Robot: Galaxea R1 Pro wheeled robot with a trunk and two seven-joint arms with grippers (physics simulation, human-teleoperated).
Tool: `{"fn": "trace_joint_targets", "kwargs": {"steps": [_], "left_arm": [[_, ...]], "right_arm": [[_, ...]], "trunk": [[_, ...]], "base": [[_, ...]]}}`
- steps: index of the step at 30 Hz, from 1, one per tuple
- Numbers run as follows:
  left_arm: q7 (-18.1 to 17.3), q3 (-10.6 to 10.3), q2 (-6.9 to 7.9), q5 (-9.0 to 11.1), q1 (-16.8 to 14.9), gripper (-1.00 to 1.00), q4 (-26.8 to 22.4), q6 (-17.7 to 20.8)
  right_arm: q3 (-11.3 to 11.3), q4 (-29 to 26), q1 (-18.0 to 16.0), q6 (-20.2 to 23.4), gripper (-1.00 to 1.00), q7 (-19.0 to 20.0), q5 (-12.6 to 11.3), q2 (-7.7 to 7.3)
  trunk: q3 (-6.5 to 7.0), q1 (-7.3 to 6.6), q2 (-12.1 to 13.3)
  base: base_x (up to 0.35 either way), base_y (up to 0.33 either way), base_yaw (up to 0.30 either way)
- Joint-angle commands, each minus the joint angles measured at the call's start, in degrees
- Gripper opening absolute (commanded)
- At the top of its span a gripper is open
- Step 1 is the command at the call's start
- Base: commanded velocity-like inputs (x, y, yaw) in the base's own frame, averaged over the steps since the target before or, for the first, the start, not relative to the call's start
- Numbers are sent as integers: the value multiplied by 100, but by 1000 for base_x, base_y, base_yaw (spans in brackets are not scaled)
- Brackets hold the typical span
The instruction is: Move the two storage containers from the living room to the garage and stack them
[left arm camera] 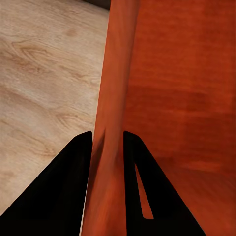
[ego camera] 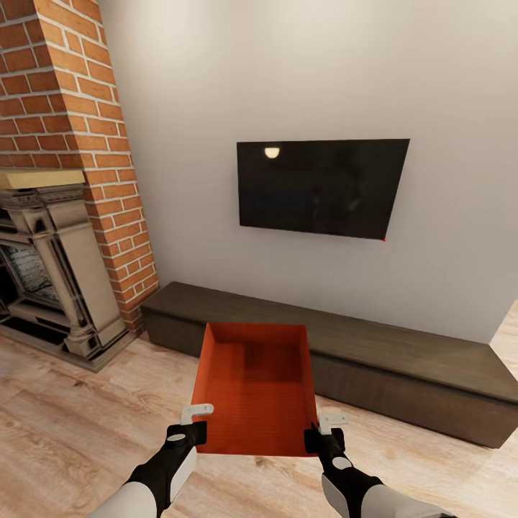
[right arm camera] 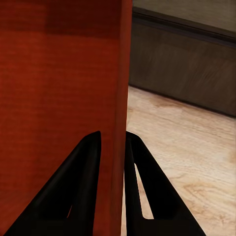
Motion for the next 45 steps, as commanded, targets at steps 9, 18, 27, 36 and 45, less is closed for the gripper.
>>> {"fn": "trace_joint_targets", "kwargs": {"steps": [9, 18, 27, 36, 45], "left_arm": [[22, 43, -9, 61, -1, -100, -3, 32], [20, 35, -8, 61, -1, -100, 2, 31], [-3, 34, -6, 61, -1, -100, 5, 27], [-4, 34, -3, 61, -1, -100, 5, 25], [4, 34, -5, 61, -1, -100, -4, 23]], "right_arm": [[-92, -3, -7, -41, -100, -46, -52, 2], [-92, -3, -7, -41, -100, -46, -52, 0], [-92, -3, -7, -40, -100, -46, -59, 0], [-95, -3, -7, -40, -100, -46, -61, 0], [-99, -3, -7, -40, -100, -46, -61, -4]], "trunk": [[1, 0, -4], [21, 0, -4], [45, 0, -4], [70, 0, -4], [95, 0, -4]], "base": [[0, 0, -159], [0, 0, -279], [0, 0, -281], [0, 0, -281], [0, 0, -281]]}}
